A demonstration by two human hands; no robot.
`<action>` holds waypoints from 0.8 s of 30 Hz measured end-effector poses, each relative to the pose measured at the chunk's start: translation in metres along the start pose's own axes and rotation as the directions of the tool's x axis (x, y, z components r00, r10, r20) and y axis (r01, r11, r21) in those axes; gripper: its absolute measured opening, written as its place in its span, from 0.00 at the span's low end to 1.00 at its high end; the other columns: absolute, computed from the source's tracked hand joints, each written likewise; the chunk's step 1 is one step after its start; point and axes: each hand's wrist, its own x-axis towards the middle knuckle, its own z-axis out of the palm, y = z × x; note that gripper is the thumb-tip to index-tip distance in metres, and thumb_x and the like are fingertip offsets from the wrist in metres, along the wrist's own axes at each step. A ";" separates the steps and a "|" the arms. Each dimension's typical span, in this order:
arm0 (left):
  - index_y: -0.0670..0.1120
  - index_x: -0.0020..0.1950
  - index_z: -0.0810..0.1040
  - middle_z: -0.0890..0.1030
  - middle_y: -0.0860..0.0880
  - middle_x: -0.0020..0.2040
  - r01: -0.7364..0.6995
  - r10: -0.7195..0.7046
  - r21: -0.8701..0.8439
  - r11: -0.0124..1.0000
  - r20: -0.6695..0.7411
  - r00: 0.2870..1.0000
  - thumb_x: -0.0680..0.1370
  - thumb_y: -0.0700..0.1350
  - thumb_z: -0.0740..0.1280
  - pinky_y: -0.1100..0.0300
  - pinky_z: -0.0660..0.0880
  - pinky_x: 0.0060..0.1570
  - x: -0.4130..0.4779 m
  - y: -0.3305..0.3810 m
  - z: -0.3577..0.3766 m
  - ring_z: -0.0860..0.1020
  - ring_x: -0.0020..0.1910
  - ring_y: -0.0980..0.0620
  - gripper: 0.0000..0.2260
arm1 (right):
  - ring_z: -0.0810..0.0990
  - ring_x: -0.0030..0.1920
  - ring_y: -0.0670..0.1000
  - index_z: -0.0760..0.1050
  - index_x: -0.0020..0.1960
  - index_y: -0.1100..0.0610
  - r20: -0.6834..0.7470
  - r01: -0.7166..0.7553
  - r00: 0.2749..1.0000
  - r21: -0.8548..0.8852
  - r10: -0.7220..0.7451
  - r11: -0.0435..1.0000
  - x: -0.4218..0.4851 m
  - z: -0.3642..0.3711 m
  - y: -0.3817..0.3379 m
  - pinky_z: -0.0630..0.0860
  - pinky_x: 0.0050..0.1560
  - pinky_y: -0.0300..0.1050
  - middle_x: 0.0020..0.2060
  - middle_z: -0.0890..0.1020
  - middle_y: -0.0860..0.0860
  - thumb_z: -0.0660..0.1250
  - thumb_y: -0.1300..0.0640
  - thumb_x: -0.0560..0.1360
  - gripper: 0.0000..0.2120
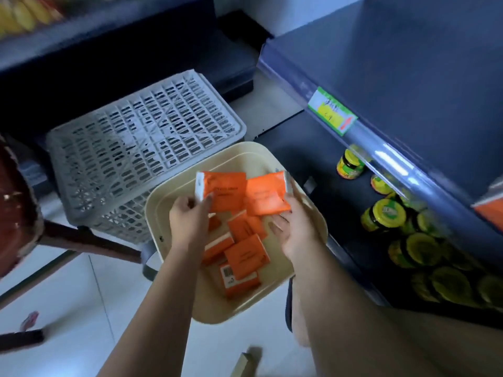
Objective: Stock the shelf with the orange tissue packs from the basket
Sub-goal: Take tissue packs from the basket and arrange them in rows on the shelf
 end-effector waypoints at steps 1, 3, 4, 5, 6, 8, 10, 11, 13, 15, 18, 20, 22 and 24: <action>0.42 0.50 0.82 0.86 0.40 0.44 -0.012 0.013 -0.051 0.999 0.021 1.000 0.73 0.54 0.77 0.42 0.85 0.41 -0.010 0.007 -0.005 0.86 0.41 0.42 0.16 | 0.87 0.52 0.51 0.81 0.64 0.49 0.022 0.027 0.999 0.031 -0.028 0.999 -0.009 -0.004 -0.007 0.78 0.50 0.48 0.55 0.87 0.53 0.68 0.44 0.80 0.16; 0.42 0.48 0.84 0.85 0.43 0.39 -0.051 0.060 -0.127 0.991 0.068 0.996 0.76 0.51 0.76 0.51 0.84 0.37 -0.032 0.024 -0.012 0.85 0.37 0.44 0.12 | 0.85 0.56 0.52 0.81 0.63 0.50 0.059 0.077 0.995 0.069 -0.081 0.995 -0.032 -0.010 -0.023 0.77 0.53 0.48 0.58 0.86 0.54 0.63 0.39 0.81 0.19; 0.41 0.48 0.84 0.84 0.43 0.38 -0.066 0.081 -0.158 0.985 0.093 0.992 0.77 0.50 0.75 0.55 0.83 0.35 -0.043 0.033 -0.013 0.83 0.36 0.46 0.12 | 0.85 0.56 0.52 0.81 0.62 0.50 0.078 0.104 0.991 0.089 -0.111 0.991 -0.044 -0.011 -0.032 0.77 0.54 0.47 0.58 0.85 0.54 0.62 0.38 0.82 0.19; 0.41 0.48 0.83 0.83 0.44 0.38 -0.072 0.096 -0.193 0.979 0.118 0.988 0.77 0.50 0.75 0.55 0.83 0.37 -0.054 0.041 -0.014 0.82 0.36 0.47 0.12 | 0.85 0.56 0.52 0.81 0.61 0.50 0.096 0.129 0.985 0.123 -0.141 0.984 -0.057 -0.011 -0.041 0.77 0.54 0.47 0.58 0.86 0.53 0.62 0.38 0.82 0.20; 0.42 0.47 0.83 0.83 0.46 0.37 -0.072 0.109 -0.230 0.971 0.153 0.982 0.77 0.50 0.75 0.52 0.83 0.42 -0.065 0.050 -0.014 0.82 0.37 0.49 0.11 | 0.86 0.56 0.52 0.81 0.62 0.50 0.108 0.155 0.979 0.154 -0.173 0.976 -0.068 -0.012 -0.050 0.77 0.54 0.47 0.59 0.85 0.53 0.63 0.38 0.82 0.19; 0.45 0.44 0.80 0.83 0.50 0.35 -0.069 0.138 -0.299 0.952 0.215 0.967 0.78 0.49 0.75 0.51 0.83 0.49 -0.082 0.069 -0.012 0.83 0.36 0.53 0.09 | 0.87 0.55 0.53 0.79 0.65 0.50 0.139 0.223 0.958 0.198 -0.253 0.954 -0.092 -0.014 -0.071 0.78 0.56 0.48 0.60 0.85 0.53 0.66 0.39 0.80 0.19; 0.47 0.43 0.77 0.81 0.51 0.35 -0.082 0.178 -0.336 0.938 0.266 0.947 0.79 0.47 0.74 0.51 0.83 0.53 -0.097 0.089 -0.008 0.83 0.37 0.55 0.09 | 0.87 0.55 0.52 0.78 0.65 0.50 0.165 0.324 0.922 0.167 -0.350 0.931 -0.117 -0.017 -0.093 0.78 0.57 0.48 0.59 0.86 0.52 0.69 0.45 0.80 0.17; 0.47 0.44 0.77 0.81 0.50 0.37 -0.112 0.215 -0.339 0.934 0.284 0.934 0.80 0.47 0.74 0.50 0.82 0.55 -0.105 0.100 -0.006 0.83 0.40 0.53 0.09 | 0.87 0.56 0.52 0.78 0.65 0.51 0.180 0.386 0.898 0.118 -0.401 0.915 -0.130 -0.019 -0.103 0.78 0.59 0.49 0.58 0.86 0.52 0.71 0.48 0.80 0.15; 0.46 0.43 0.77 0.80 0.49 0.38 -0.183 0.299 -0.350 0.919 0.311 0.902 0.80 0.45 0.73 0.49 0.82 0.57 -0.121 0.121 -0.004 0.81 0.42 0.51 0.09 | 0.85 0.58 0.54 0.79 0.62 0.53 0.189 0.505 0.846 0.019 -0.499 0.863 -0.154 -0.021 -0.119 0.77 0.64 0.51 0.57 0.87 0.52 0.74 0.54 0.78 0.14; 0.46 0.40 0.76 0.79 0.51 0.33 -0.234 0.356 -0.356 0.905 0.329 0.875 0.80 0.44 0.72 0.49 0.82 0.55 -0.133 0.140 0.001 0.80 0.39 0.51 0.10 | 0.85 0.58 0.54 0.80 0.59 0.55 0.153 0.587 0.799 0.006 -0.581 0.809 -0.177 -0.024 -0.134 0.79 0.63 0.52 0.55 0.87 0.53 0.77 0.57 0.74 0.14; 0.46 0.42 0.77 0.79 0.54 0.30 -0.286 0.432 -0.384 0.878 0.380 0.818 0.81 0.43 0.71 0.49 0.81 0.54 -0.156 0.165 0.010 0.80 0.35 0.55 0.08 | 0.86 0.56 0.58 0.81 0.57 0.55 0.056 0.675 0.732 0.076 -0.679 0.734 -0.206 -0.038 -0.153 0.81 0.60 0.53 0.52 0.88 0.53 0.79 0.58 0.70 0.17; 0.46 0.49 0.80 0.82 0.53 0.34 -0.320 0.490 -0.412 0.854 0.425 0.761 0.81 0.43 0.70 0.49 0.81 0.55 -0.170 0.176 0.018 0.81 0.39 0.54 0.02 | 0.86 0.56 0.59 0.80 0.57 0.53 -0.001 0.729 0.682 0.088 -0.732 0.679 -0.225 -0.053 -0.166 0.81 0.62 0.57 0.52 0.87 0.52 0.79 0.58 0.71 0.16; 0.47 0.54 0.82 0.86 0.50 0.43 -0.341 0.523 -0.420 0.841 0.472 0.710 0.81 0.44 0.70 0.50 0.81 0.53 -0.187 0.185 0.027 0.84 0.48 0.49 0.03 | 0.86 0.52 0.53 0.80 0.56 0.51 -0.055 0.797 0.604 0.032 -0.795 0.603 -0.246 -0.070 -0.179 0.80 0.62 0.60 0.50 0.87 0.49 0.77 0.59 0.73 0.13; 0.46 0.58 0.81 0.87 0.45 0.52 -0.328 0.528 -0.430 0.841 0.518 0.673 0.80 0.44 0.71 0.52 0.80 0.50 -0.204 0.191 0.040 0.84 0.55 0.44 0.07 | 0.86 0.50 0.49 0.80 0.55 0.49 -0.100 0.856 0.508 -0.050 -0.856 0.514 -0.266 -0.093 -0.195 0.81 0.61 0.61 0.47 0.87 0.46 0.77 0.59 0.73 0.14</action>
